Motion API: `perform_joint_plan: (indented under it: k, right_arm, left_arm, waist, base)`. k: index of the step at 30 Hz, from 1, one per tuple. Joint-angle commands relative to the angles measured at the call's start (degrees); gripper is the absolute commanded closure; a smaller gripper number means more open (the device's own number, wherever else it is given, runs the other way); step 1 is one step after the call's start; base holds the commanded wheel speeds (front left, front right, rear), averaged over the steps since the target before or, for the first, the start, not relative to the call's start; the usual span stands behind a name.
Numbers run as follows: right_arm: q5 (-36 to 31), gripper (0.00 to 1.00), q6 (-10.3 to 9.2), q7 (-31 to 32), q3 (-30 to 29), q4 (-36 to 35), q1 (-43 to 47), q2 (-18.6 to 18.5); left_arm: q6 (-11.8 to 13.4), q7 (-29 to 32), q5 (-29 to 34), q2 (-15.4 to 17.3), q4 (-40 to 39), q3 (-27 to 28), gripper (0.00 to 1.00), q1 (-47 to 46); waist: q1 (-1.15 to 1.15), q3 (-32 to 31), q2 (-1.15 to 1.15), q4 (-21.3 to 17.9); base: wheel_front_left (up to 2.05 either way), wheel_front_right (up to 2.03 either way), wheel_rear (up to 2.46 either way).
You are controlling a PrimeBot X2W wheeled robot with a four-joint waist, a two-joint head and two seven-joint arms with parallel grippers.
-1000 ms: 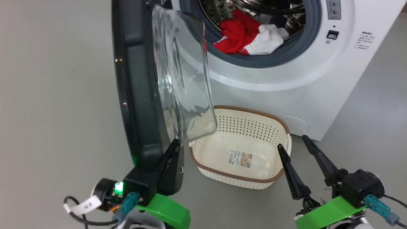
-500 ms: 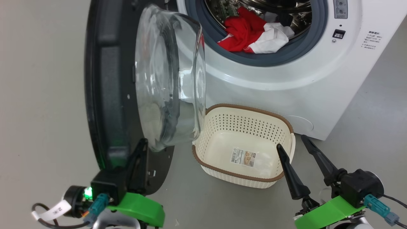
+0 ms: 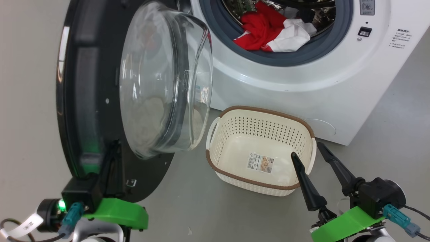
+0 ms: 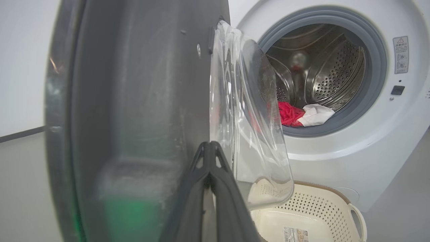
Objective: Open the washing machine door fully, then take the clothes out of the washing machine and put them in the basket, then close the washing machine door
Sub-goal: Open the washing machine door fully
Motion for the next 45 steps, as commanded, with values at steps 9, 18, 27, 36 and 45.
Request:
perform_joint_plan:
  k: [9,18,27,36,45]
  right_arm:
    - [-1.9,0.0,0.29,1.3,1.7,-2.9,-1.3,0.1]
    - [-2.6,0.0,0.29,2.2,1.6,-3.6,-1.8,0.1]
    - [-3.2,0.0,0.29,2.9,1.6,-4.2,-2.1,0.1]
    - [-4.4,0.0,0.29,4.1,1.5,-5.1,-2.8,0.1]
    - [-5.3,0.0,0.29,5.2,1.8,-5.9,-3.4,0.1]
  left_arm:
    - [1.0,-2.9,-1.0,2.8,1.9,5.3,1.0,-1.8]
    - [0.9,-5.2,-2.1,3.1,5.6,7.2,1.0,-3.2]
    - [0.4,-6.8,-3.8,4.5,8.9,10.1,1.0,-4.8]
    - [-0.8,-8.4,-5.1,5.3,12.7,12.1,1.0,-7.6]
    - [-1.8,-9.3,-5.5,5.7,16.1,13.1,1.0,-10.6]
  waist:
    - [0.0,1.7,0.0,1.1]
    - [0.0,2.5,0.0,1.3]
    - [0.0,3.5,0.0,1.2]
    - [0.0,5.1,0.0,1.5]
    - [0.0,6.4,0.0,1.6]
  base:
    - [0.0,0.0,0.0]
    - [0.0,0.0,0.0]
    - [0.0,0.0,0.0]
    - [0.0,0.0,0.0]
    - [0.0,0.0,0.0]
